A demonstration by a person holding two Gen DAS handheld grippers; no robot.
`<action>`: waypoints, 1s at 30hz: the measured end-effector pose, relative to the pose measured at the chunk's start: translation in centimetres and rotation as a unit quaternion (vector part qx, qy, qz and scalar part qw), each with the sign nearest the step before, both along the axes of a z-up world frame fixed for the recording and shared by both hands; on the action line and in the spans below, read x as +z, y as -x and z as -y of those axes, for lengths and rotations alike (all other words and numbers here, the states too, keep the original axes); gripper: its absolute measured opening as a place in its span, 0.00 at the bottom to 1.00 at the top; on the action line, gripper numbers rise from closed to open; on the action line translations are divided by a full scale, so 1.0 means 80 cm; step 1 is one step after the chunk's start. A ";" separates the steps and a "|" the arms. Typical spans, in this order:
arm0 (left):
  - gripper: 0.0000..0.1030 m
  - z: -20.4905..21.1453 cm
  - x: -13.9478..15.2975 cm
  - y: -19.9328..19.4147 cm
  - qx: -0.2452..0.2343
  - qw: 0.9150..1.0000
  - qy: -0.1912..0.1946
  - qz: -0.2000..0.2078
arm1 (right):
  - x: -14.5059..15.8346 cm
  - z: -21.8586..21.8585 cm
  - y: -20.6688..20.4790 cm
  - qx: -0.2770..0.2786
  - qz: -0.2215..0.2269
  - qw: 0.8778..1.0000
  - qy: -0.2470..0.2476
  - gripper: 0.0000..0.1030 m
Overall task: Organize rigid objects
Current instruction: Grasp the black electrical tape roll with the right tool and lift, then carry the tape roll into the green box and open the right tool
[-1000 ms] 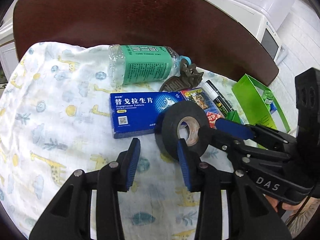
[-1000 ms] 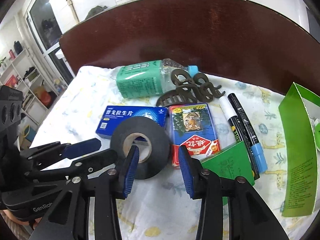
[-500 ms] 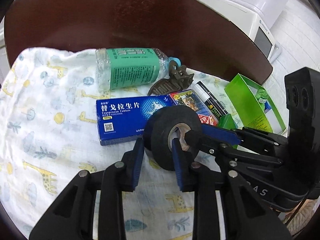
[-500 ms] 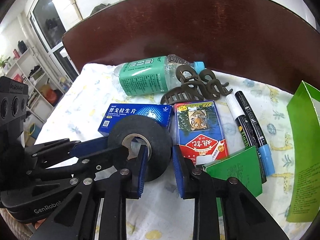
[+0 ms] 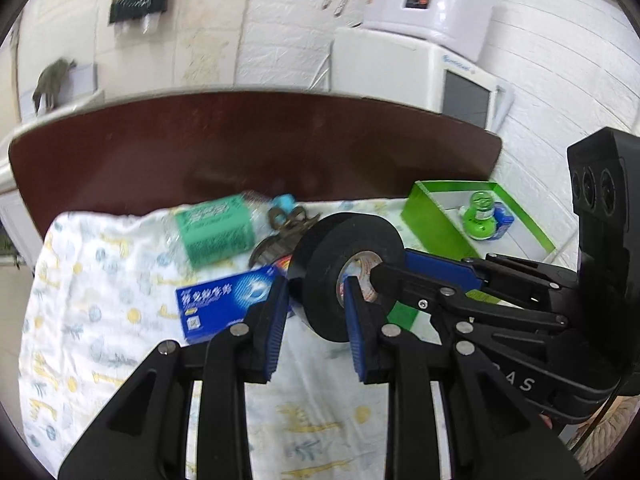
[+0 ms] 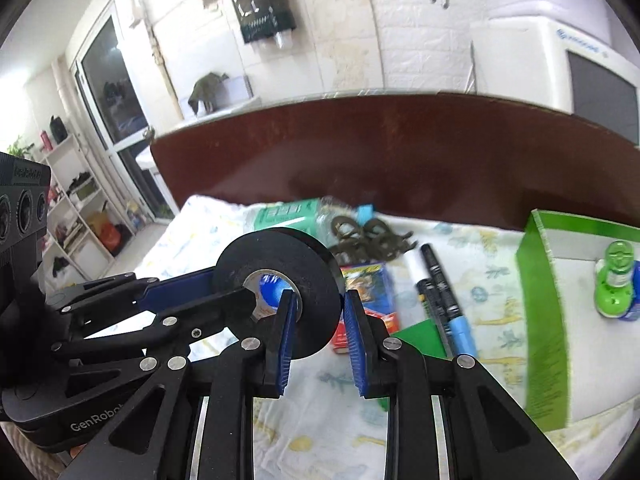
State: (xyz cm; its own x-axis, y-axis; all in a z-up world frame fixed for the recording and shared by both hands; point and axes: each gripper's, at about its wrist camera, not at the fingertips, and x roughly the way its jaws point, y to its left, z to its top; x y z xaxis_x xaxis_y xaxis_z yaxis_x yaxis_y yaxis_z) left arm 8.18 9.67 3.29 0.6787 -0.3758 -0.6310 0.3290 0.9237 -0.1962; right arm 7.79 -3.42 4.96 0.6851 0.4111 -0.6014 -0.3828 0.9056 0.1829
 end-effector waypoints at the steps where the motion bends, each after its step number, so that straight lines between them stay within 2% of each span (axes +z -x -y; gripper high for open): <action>1: 0.24 0.009 0.006 0.002 -0.002 1.000 -0.005 0.009 | 0.006 0.010 0.005 -0.006 0.007 1.000 -0.003 0.27; 9: 0.24 0.111 0.036 0.006 -0.070 0.997 -0.020 0.037 | 0.030 0.106 0.035 -0.073 0.036 0.996 -0.028 0.27; 20: 0.24 0.259 0.035 -0.018 -0.157 0.986 -0.054 0.031 | 0.012 0.247 0.041 -0.162 0.035 0.984 -0.066 0.27; 26: 0.24 0.309 0.025 -0.040 -0.171 0.982 -0.075 0.020 | -0.005 0.296 0.018 -0.174 0.016 0.981 -0.083 0.27; 30: 0.24 0.322 0.016 -0.057 -0.158 0.984 -0.077 0.011 | -0.019 0.315 -0.002 -0.170 0.003 0.981 -0.090 0.27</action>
